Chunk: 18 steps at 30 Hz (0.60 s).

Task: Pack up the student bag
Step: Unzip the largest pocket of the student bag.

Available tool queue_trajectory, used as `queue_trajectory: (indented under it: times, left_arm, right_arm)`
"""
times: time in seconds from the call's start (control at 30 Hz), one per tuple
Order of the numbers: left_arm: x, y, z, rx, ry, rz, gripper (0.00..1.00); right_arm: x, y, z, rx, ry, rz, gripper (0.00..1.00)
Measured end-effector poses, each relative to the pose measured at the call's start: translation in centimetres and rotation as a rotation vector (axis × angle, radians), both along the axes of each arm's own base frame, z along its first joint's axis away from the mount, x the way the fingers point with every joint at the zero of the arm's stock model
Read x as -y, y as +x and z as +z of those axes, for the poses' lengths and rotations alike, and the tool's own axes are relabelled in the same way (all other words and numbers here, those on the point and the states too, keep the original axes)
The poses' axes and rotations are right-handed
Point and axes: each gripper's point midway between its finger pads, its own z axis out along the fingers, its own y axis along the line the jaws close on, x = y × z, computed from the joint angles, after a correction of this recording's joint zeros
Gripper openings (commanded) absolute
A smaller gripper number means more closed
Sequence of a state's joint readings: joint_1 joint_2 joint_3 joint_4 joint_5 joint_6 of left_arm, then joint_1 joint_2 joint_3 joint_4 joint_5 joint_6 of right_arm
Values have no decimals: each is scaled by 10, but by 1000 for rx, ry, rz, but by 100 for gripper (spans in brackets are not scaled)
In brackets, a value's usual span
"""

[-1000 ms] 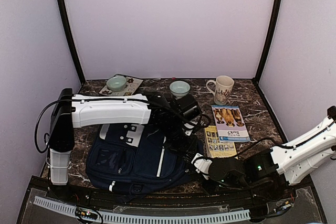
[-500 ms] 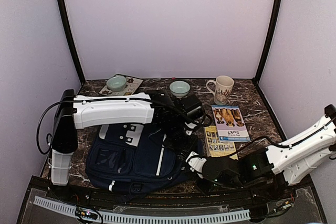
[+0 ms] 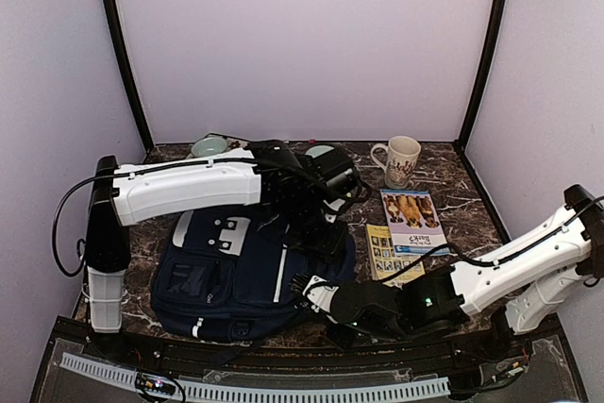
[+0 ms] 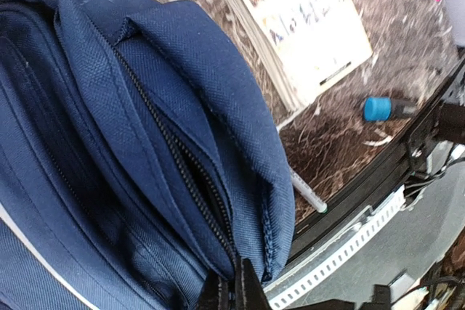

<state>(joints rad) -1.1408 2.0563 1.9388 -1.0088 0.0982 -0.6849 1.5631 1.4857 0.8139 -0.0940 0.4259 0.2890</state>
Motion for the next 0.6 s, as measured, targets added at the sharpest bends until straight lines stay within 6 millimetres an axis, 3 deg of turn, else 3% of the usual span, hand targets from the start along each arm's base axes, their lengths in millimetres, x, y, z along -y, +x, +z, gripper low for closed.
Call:
queue_trajectory:
  times: [0.27,0.6]
  left_arm:
    - [-28,15,31,21,-103,116,0]
    - [-42,13,32,0,-137,167,0]
  right_arm:
    - [-23,-6,14,4,52,58,0]
    - [-44,-12,15,29,42,134,0]
